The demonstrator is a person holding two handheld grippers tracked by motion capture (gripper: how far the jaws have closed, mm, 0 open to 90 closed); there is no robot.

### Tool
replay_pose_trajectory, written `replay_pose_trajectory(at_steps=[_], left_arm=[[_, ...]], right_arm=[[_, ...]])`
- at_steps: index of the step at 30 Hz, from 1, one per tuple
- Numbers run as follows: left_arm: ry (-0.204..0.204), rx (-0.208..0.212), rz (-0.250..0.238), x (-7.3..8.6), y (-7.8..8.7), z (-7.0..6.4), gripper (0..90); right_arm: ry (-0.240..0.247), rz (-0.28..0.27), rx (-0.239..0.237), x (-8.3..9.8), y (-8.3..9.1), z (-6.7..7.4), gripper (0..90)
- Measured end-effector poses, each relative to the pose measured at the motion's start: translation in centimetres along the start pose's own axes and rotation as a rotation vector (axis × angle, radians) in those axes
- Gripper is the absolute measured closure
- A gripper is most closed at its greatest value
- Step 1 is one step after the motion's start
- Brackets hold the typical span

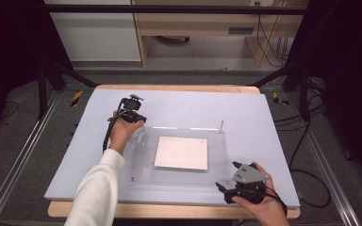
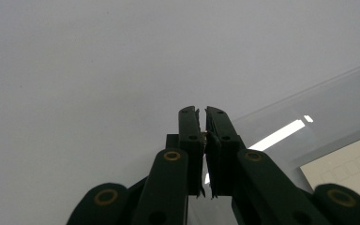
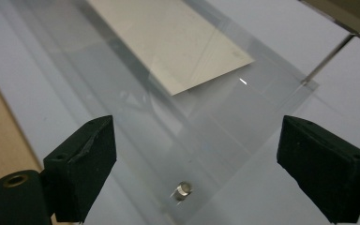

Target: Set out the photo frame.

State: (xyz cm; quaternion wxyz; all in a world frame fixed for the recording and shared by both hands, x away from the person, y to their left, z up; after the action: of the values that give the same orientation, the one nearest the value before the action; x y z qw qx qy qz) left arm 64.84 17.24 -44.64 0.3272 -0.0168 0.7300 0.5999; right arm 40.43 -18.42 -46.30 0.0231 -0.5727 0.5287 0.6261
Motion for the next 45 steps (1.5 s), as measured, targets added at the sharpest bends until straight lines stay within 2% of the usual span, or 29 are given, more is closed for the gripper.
replay_pose_trajectory(at_steps=[3,5,16,22,25,31,36,40,45], left_arm=[[0.001,0.003,0.002,0.0,0.0,0.1,85.0],[0.006,0.004,0.000,-0.1,0.0,0.1,85.0],[0.005,0.012,0.010,-0.3,-0.1,0.2,85.0],[0.004,0.016,0.012,-0.3,-0.1,0.3,84.9],[0.003,0.020,0.012,-0.3,-0.1,0.4,84.9],[-0.010,0.031,0.009,-0.2,-0.1,0.4,84.8],[-0.013,0.030,0.005,-0.2,-0.1,0.4,84.8],[-0.014,0.028,-0.001,-0.2,-0.1,0.4,84.8],[-0.010,0.018,-0.019,0.0,-0.1,0.3,84.6]], right_arm=[[0.081,0.044,0.017,0.6,-0.5,1.0,13.3],[0.107,0.054,0.021,0.8,-0.6,1.2,13.9],[0.154,0.097,0.054,1.6,-1.4,1.0,16.5],[0.181,0.097,0.097,1.7,-2.0,0.7,21.4],[0.200,0.081,0.102,1.5,-2.1,0.6,22.3],[0.241,0.061,0.106,1.5,-2.1,1.2,31.9],[0.231,0.064,0.080,1.4,-2.1,1.3,38.7],[0.252,0.066,0.083,1.4,-2.0,1.5,41.2],[0.255,0.057,0.088,1.1,-1.8,1.6,44.3]])
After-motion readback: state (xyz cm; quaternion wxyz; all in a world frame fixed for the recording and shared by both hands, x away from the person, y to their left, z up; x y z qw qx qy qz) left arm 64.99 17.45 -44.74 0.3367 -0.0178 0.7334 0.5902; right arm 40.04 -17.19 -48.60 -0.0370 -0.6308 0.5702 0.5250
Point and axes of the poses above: each handheld gripper's, and its own axes: y roughly backward along the jaws, x roughly out of its underside, z roughly to its left, the point moved 3 cm from there along -y, roughly forward along the jaws, and after that the axes turned 5 degrees about z, right-handed, at the moved point
